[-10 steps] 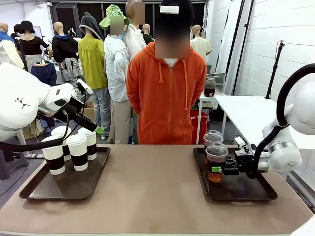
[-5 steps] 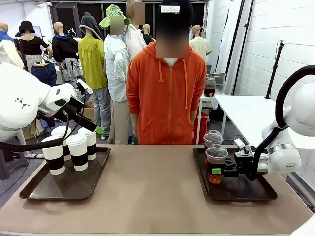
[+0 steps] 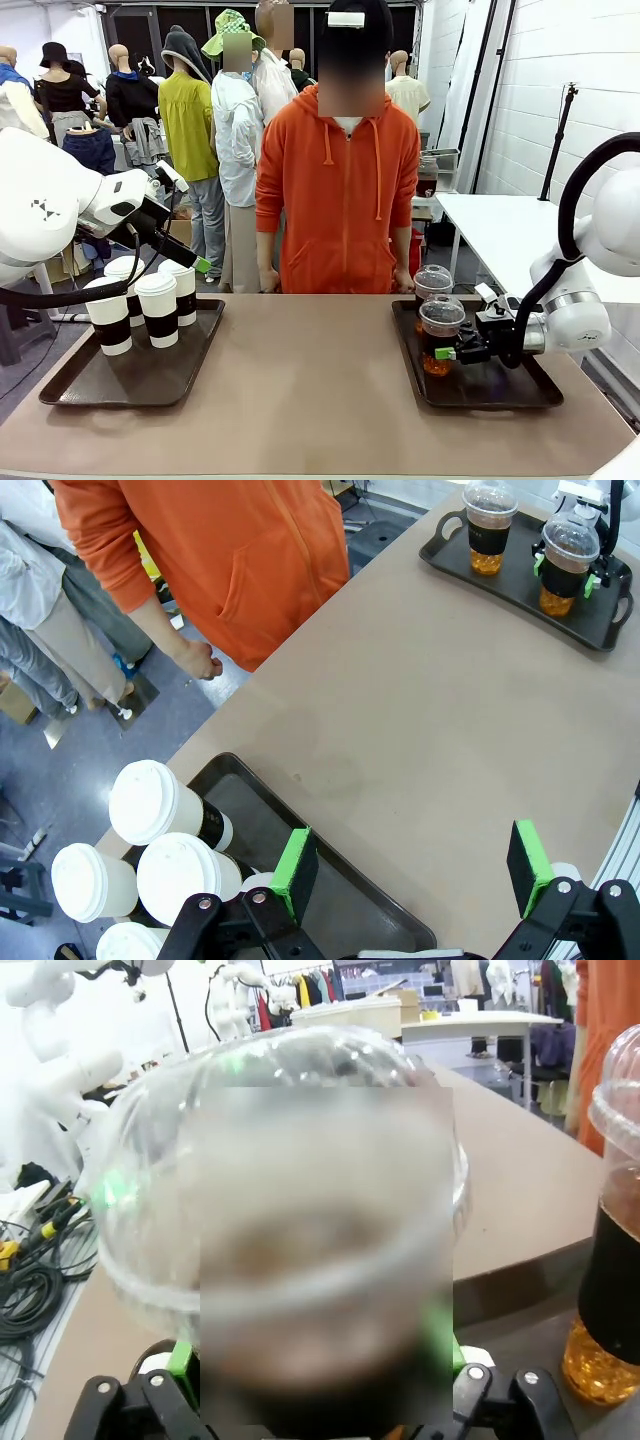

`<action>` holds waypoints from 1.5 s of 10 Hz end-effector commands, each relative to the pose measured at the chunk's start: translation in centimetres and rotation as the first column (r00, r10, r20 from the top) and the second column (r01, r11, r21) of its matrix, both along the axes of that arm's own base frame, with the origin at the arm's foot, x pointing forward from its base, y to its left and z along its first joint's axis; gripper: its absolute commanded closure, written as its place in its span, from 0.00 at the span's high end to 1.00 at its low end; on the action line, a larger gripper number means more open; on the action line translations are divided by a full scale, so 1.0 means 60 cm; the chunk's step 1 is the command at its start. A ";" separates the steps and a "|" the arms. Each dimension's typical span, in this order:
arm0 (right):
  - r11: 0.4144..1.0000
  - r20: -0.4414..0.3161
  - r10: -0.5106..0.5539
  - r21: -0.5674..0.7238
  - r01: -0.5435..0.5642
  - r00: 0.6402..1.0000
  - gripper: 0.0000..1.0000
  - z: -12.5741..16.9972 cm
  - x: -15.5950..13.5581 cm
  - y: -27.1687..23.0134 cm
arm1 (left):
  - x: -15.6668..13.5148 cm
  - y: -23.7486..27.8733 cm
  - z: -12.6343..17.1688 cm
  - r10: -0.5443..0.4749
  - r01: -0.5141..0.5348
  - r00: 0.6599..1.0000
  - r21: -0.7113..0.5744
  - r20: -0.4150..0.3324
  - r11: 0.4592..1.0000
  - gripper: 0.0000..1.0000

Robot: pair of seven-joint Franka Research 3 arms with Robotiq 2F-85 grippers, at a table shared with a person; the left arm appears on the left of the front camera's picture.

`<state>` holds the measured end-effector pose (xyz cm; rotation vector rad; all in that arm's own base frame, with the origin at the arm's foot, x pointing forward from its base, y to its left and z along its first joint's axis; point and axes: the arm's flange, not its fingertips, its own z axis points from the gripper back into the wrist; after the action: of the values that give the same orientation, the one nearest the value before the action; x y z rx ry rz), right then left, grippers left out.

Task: Distribute the coffee onto the tray.
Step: Pick up another iced Americano from the middle of the table and place it on the right Handle tray.

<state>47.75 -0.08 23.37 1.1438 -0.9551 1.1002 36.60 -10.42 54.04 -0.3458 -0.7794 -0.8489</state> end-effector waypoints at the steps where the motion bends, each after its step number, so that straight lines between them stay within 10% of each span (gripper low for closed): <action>1: 0.999 -0.031 -0.006 -0.041 0.005 0.999 1.00 0.009 -0.009 -0.005 | 0.001 0.003 -0.004 -0.010 0.010 1.000 -0.014 -0.004 1.000 1.00; 15: 0.988 -0.043 -0.144 -0.058 0.142 0.989 1.00 0.007 -0.069 -0.102 | 0.001 0.003 -0.004 -0.010 0.010 1.000 -0.014 -0.004 1.000 1.00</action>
<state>43.41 -6.23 23.88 1.0303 -0.9490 0.9744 36.60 -10.42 54.04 -0.3458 -0.7794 -0.8489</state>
